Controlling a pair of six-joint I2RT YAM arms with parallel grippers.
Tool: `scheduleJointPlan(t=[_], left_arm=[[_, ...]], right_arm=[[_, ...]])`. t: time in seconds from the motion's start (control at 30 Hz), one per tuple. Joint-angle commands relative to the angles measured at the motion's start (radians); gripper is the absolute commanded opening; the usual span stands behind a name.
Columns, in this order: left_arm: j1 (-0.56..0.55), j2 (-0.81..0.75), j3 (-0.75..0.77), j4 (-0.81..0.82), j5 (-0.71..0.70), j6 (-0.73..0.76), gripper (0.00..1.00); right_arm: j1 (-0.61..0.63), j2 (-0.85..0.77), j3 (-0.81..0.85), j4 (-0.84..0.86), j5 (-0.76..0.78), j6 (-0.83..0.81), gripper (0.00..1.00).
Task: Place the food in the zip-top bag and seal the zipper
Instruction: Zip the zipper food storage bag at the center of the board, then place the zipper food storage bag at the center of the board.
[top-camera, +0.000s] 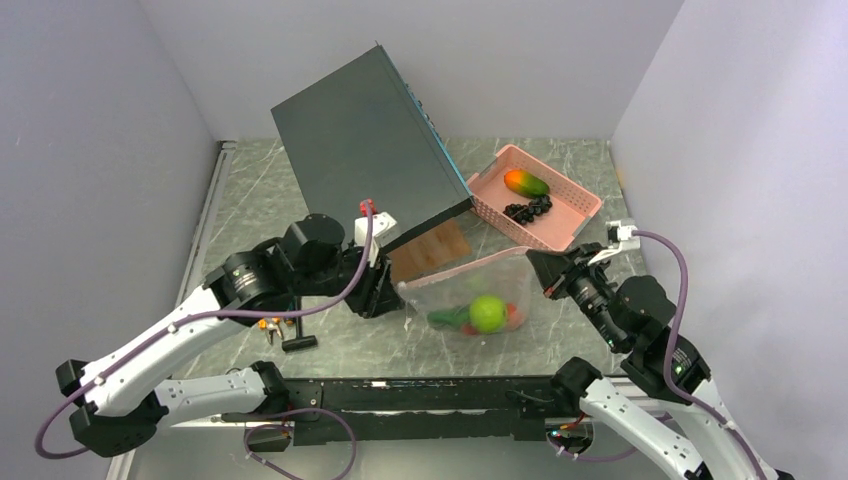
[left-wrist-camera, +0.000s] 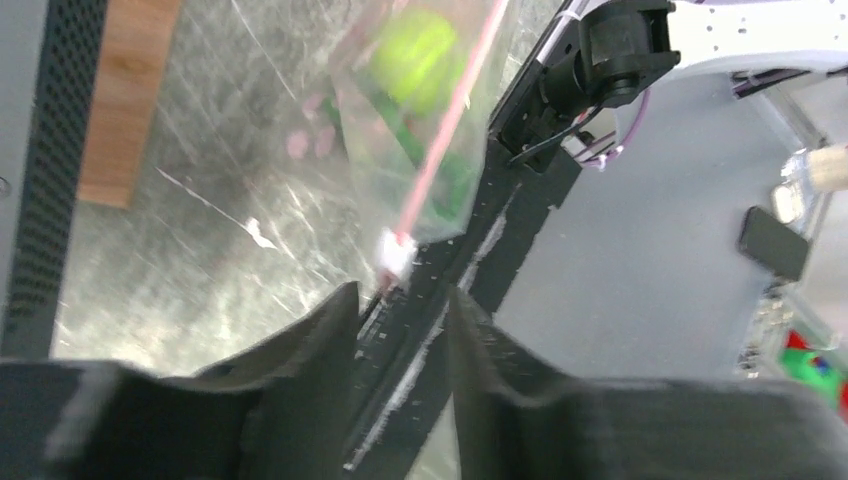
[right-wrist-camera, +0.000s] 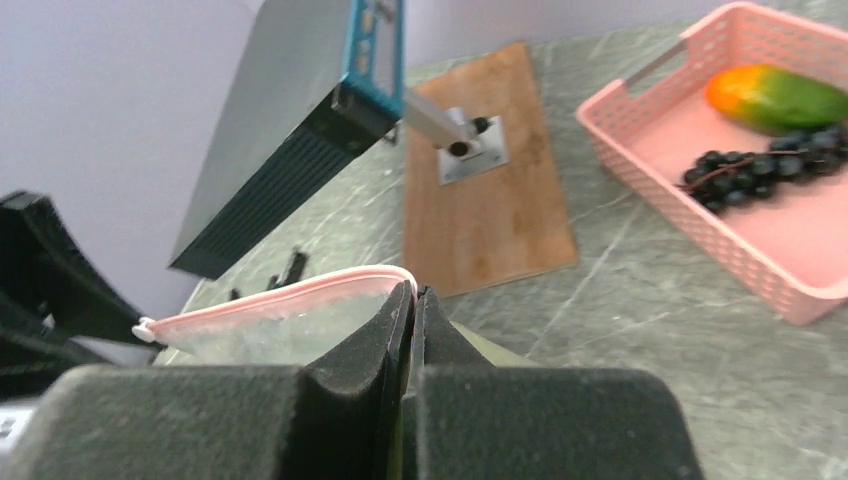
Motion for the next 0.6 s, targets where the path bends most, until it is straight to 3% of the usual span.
scheduleJointPlan(t=[0.0, 0.13, 0.2, 0.4, 0.57], left_arm=[[0.003, 0.047, 0.08, -0.042, 0.005, -0.041, 0.54], [0.002, 0.05, 0.13, -0.05, -0.101, -0.106, 0.78], [0.003, 0.031, 0.143, -0.051, -0.162, -0.145, 0.83], [0.003, -0.058, 0.111, 0.045, -0.198, -0.222, 0.86], [0.003, -0.133, 0.081, 0.071, -0.28, -0.308, 0.86]], right_arm=[[-0.012, 0.085, 0.094, -0.016, 0.178, -0.046, 0.0], [-0.012, 0.144, 0.145, -0.016, 0.28, -0.102, 0.0], [-0.012, 0.162, 0.174, -0.015, 0.316, -0.138, 0.0], [-0.012, 0.207, 0.263, -0.028, 0.448, -0.274, 0.0], [-0.012, 0.189, 0.241, -0.032, 0.414, -0.319, 0.0]])
